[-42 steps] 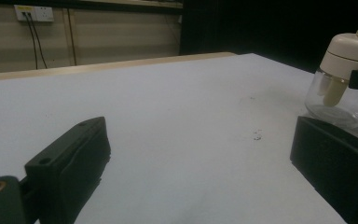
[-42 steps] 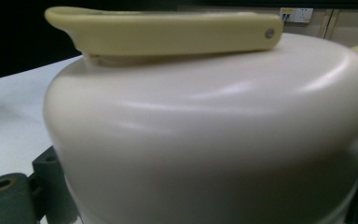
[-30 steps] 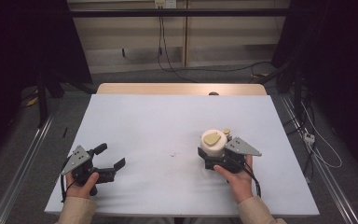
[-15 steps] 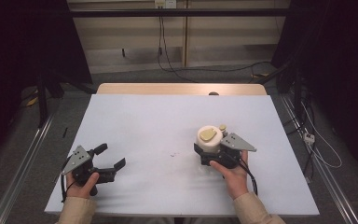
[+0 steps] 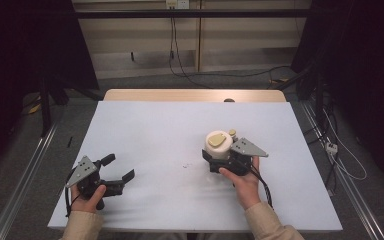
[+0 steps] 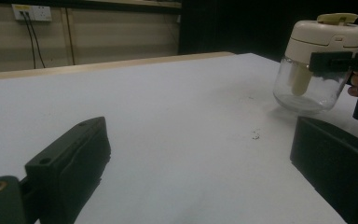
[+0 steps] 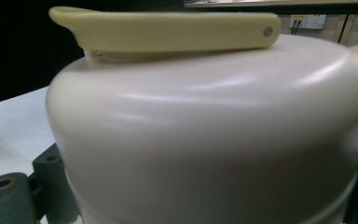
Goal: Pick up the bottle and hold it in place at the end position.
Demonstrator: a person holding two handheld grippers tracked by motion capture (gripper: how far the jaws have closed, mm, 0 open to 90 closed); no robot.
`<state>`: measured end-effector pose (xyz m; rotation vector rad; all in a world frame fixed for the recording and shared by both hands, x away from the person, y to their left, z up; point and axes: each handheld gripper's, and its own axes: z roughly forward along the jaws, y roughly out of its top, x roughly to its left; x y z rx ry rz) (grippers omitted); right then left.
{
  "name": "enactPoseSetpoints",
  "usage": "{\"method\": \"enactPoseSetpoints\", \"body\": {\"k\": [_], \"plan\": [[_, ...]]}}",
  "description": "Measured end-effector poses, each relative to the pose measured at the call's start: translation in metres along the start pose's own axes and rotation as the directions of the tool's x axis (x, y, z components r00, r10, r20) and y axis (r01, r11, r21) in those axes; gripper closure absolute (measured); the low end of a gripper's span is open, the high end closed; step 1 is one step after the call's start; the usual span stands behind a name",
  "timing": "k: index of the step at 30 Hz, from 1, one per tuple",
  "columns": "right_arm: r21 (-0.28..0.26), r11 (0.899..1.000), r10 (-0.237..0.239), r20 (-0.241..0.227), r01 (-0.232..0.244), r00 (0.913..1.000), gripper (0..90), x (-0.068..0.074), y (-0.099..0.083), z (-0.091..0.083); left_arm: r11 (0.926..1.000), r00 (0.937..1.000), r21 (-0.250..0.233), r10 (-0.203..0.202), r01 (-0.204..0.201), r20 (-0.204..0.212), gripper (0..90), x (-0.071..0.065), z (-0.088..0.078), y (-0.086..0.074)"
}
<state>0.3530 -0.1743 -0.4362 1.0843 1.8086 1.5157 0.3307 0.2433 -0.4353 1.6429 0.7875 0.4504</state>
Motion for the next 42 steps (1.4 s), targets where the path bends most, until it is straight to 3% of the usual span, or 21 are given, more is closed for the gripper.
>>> {"method": "enactPoseSetpoints", "body": {"k": [42], "plan": [[-0.008, 1.0, 0.002, -0.015, -0.002, 0.9999, 6.7, 0.0, 0.01, 0.033, 1.0, 1.0, 0.003, -0.003, 0.003, -0.001, 4.3, 0.001, 0.0, -0.001]]}}
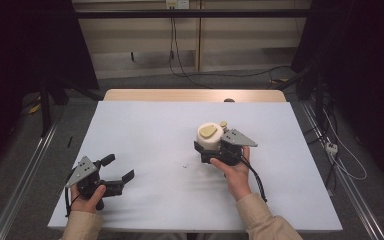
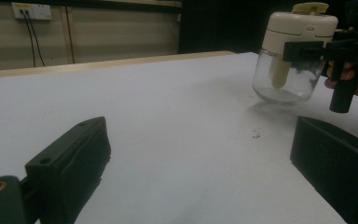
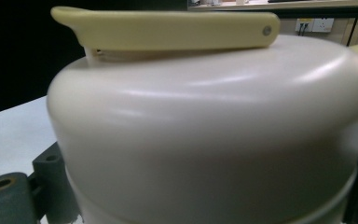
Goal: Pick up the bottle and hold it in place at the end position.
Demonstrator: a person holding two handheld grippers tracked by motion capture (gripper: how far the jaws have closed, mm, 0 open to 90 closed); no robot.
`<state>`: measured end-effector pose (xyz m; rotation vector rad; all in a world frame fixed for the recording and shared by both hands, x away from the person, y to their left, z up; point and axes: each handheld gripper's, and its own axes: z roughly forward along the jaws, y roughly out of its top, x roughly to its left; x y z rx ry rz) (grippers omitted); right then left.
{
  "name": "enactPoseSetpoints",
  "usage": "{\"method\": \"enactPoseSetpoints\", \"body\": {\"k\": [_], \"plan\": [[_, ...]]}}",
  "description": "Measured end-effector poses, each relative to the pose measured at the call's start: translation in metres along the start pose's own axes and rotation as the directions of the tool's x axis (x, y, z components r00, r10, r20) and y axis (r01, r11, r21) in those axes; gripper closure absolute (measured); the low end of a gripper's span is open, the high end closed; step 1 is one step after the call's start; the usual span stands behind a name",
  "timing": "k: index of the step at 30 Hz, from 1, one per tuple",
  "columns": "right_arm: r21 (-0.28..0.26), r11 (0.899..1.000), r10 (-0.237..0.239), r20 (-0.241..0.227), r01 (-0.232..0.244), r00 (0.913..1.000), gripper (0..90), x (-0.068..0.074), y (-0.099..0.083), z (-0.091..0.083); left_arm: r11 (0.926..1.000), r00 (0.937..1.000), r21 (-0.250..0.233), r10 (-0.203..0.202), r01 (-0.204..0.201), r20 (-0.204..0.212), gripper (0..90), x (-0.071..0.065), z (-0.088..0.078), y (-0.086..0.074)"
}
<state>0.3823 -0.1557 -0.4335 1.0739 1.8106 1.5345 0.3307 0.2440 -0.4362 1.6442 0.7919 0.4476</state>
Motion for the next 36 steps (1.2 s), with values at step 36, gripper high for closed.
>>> {"method": "enactPoseSetpoints", "body": {"k": [36], "plan": [[0.01, 1.0, 0.005, -0.017, -0.005, 0.9998, 6.7, 0.002, 0.0, 0.024, 1.0, 1.0, 0.004, -0.006, 0.006, 0.0, 4.3, 0.001, 0.0, -0.001]]}}
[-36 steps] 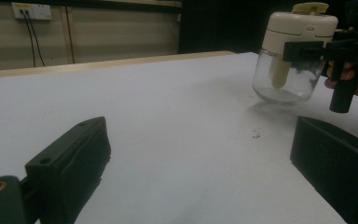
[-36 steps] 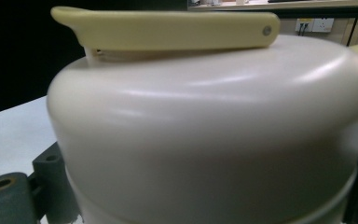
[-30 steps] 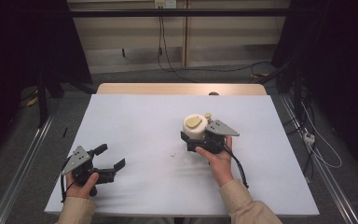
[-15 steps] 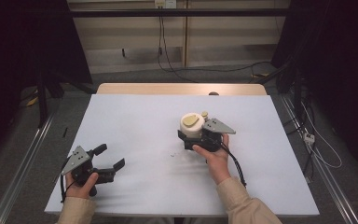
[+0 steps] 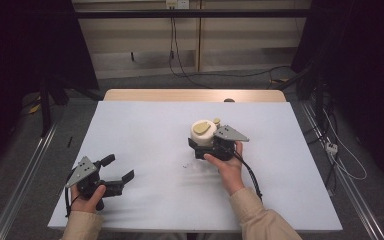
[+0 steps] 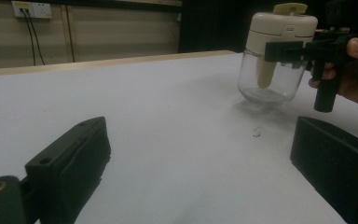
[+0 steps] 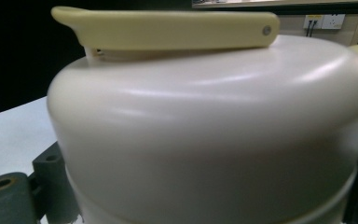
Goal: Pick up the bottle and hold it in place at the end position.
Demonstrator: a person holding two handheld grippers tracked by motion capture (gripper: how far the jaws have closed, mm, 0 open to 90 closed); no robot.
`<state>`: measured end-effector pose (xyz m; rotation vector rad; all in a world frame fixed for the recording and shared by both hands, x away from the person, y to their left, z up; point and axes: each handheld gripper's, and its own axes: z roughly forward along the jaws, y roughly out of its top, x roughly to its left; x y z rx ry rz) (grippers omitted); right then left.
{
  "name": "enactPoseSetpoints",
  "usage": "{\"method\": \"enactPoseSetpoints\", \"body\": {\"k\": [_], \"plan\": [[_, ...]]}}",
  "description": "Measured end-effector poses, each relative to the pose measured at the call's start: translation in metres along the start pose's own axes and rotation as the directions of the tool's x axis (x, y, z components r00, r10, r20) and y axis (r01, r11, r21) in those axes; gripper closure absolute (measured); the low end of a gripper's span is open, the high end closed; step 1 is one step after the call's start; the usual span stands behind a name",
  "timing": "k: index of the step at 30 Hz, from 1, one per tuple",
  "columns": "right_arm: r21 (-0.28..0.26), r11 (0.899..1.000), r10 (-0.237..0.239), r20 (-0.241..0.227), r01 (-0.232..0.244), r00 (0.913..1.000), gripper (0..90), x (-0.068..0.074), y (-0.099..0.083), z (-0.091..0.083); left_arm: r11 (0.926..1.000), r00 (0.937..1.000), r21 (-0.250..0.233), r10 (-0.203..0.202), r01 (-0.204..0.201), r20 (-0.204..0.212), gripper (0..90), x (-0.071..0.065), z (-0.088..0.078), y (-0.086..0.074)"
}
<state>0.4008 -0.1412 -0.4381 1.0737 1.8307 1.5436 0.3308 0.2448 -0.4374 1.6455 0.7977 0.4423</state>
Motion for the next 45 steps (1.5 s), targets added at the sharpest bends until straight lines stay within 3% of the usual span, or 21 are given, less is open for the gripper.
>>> {"method": "enactPoseSetpoints", "body": {"k": [45], "plan": [[-0.007, 1.0, 0.013, -0.007, -0.013, 0.9999, 6.7, -0.002, 0.006, 0.024, 1.0, 0.9999, 0.001, -0.003, 0.003, 0.014, 4.3, 0.0, 0.001, -0.001]]}}
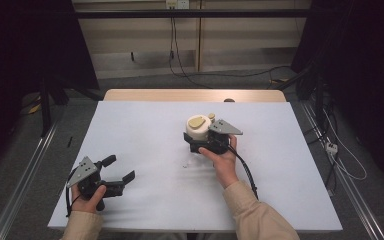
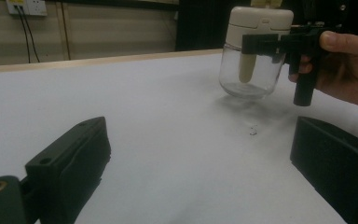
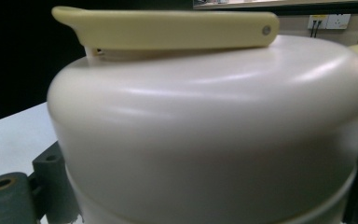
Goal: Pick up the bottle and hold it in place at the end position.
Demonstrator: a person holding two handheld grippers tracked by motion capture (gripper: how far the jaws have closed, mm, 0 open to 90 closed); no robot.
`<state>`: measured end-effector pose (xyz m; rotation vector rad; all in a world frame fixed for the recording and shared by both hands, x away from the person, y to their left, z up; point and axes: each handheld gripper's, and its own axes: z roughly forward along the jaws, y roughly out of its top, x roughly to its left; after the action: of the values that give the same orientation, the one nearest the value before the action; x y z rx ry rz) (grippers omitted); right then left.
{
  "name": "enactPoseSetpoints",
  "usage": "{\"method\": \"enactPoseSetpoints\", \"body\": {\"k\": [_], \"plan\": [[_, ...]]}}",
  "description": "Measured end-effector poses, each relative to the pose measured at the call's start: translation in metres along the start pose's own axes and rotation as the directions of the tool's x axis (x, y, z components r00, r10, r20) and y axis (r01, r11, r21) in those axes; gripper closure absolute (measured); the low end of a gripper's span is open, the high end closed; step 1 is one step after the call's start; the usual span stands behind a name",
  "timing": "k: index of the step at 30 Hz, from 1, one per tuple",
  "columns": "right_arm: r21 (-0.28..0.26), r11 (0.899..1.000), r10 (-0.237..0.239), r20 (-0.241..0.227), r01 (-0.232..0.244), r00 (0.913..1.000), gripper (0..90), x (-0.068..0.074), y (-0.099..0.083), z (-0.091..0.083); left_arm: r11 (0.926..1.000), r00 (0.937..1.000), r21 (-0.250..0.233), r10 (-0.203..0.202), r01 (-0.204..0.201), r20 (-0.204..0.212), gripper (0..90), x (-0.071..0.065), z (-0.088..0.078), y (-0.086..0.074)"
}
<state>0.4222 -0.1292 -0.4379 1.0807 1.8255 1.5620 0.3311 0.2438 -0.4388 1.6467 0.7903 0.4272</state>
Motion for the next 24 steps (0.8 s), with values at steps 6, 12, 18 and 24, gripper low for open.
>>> {"method": "enactPoseSetpoints", "body": {"k": [6, 12, 18, 24], "plan": [[-0.003, 1.0, -0.009, -0.002, 0.009, 1.0, 6.7, 0.001, 0.002, 0.004, 1.0, 1.0, -0.002, -0.004, 0.004, -0.001, 4.3, 0.0, -0.001, 0.0], [0.0, 1.0, -0.015, -0.001, 0.015, 0.9999, 6.7, 0.001, 0.002, 0.008, 1.0, 1.0, -0.001, -0.003, 0.003, -0.001, 4.5, 0.0, -0.001, 0.0], [0.004, 1.0, -0.017, -0.004, 0.017, 0.9998, 6.7, 0.001, 0.001, 0.012, 1.0, 1.0, -0.001, -0.004, 0.004, -0.002, 4.5, 0.0, -0.001, 0.0], [0.007, 1.0, -0.021, -0.004, 0.021, 0.9998, 6.7, 0.002, 0.001, 0.015, 1.0, 1.0, -0.001, -0.007, 0.007, -0.003, 4.5, 0.0, -0.002, -0.001]]}}
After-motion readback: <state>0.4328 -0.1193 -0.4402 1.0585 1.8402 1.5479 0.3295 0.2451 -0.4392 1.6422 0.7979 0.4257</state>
